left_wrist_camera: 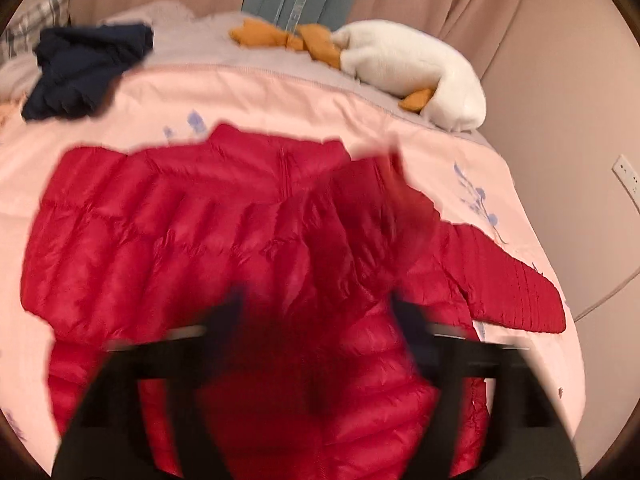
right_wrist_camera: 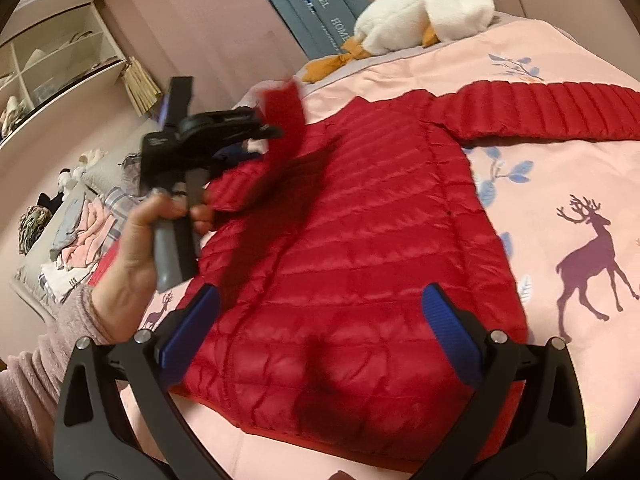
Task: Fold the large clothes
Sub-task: 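Fold the held sleeve across the jacket body with the left gripper, release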
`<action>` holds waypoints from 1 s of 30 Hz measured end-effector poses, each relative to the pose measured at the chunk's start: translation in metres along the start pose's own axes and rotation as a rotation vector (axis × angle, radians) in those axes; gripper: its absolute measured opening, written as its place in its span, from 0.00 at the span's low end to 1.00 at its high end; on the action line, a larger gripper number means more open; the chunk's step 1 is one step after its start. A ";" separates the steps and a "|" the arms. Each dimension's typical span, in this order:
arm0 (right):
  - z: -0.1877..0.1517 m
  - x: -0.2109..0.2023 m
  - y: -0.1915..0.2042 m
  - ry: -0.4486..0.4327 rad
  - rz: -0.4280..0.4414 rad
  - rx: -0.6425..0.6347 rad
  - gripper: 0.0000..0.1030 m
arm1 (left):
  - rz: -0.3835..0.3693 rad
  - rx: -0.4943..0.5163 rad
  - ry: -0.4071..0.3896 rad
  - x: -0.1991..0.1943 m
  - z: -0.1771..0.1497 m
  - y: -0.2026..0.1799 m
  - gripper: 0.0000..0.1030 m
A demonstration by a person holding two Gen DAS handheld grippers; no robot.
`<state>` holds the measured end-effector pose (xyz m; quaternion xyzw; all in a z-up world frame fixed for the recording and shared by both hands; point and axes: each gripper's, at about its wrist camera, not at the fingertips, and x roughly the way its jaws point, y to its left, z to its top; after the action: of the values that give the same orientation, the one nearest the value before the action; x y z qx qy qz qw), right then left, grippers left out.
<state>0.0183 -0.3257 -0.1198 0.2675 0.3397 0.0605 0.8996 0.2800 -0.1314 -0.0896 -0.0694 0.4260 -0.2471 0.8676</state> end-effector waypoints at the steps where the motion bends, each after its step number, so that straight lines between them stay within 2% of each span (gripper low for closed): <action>1: 0.001 0.000 -0.001 0.001 -0.002 0.005 0.98 | -0.038 -0.015 0.001 0.000 -0.002 0.002 0.81; 4: 0.007 0.005 -0.007 0.011 0.005 0.023 0.98 | -0.121 -0.027 0.003 -0.016 -0.008 0.011 0.81; 6: 0.016 0.009 -0.008 0.011 0.011 0.021 0.98 | -0.155 -0.029 -0.027 -0.035 -0.016 0.018 0.86; 9: 0.035 0.020 -0.008 0.008 0.009 0.014 0.98 | -0.162 -0.061 -0.082 -0.069 -0.026 0.049 0.88; 12: 0.057 0.040 -0.011 0.030 0.001 0.017 0.98 | -0.159 -0.160 -0.101 -0.096 -0.040 0.104 0.88; 15: 0.086 0.075 -0.016 0.085 -0.008 0.028 0.98 | -0.171 -0.279 -0.102 -0.100 -0.045 0.153 0.88; 17: 0.103 0.096 -0.017 0.113 -0.028 0.016 0.98 | -0.226 -0.394 -0.096 -0.098 -0.050 0.188 0.88; 19: 0.120 0.117 -0.018 0.120 -0.064 0.001 0.98 | -0.279 -0.463 -0.081 -0.090 -0.051 0.207 0.88; 24: 0.155 0.168 -0.020 0.131 -0.130 -0.013 0.98 | -0.351 -0.532 -0.033 -0.056 -0.046 0.219 0.88; 26: 0.164 0.189 -0.023 0.126 -0.153 -0.008 0.94 | -0.359 -0.533 -0.016 -0.040 -0.042 0.214 0.88; 29: 0.170 0.213 -0.028 0.139 -0.201 -0.003 0.79 | -0.371 -0.570 -0.051 -0.021 -0.034 0.215 0.88; 30: 0.171 0.223 -0.031 0.156 -0.218 0.002 0.67 | -0.372 -0.583 -0.059 -0.018 -0.033 0.218 0.88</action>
<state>0.2959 -0.3623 -0.1584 0.2244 0.4357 -0.0171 0.8715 0.3256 0.0698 -0.1695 -0.3978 0.4336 -0.2667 0.7633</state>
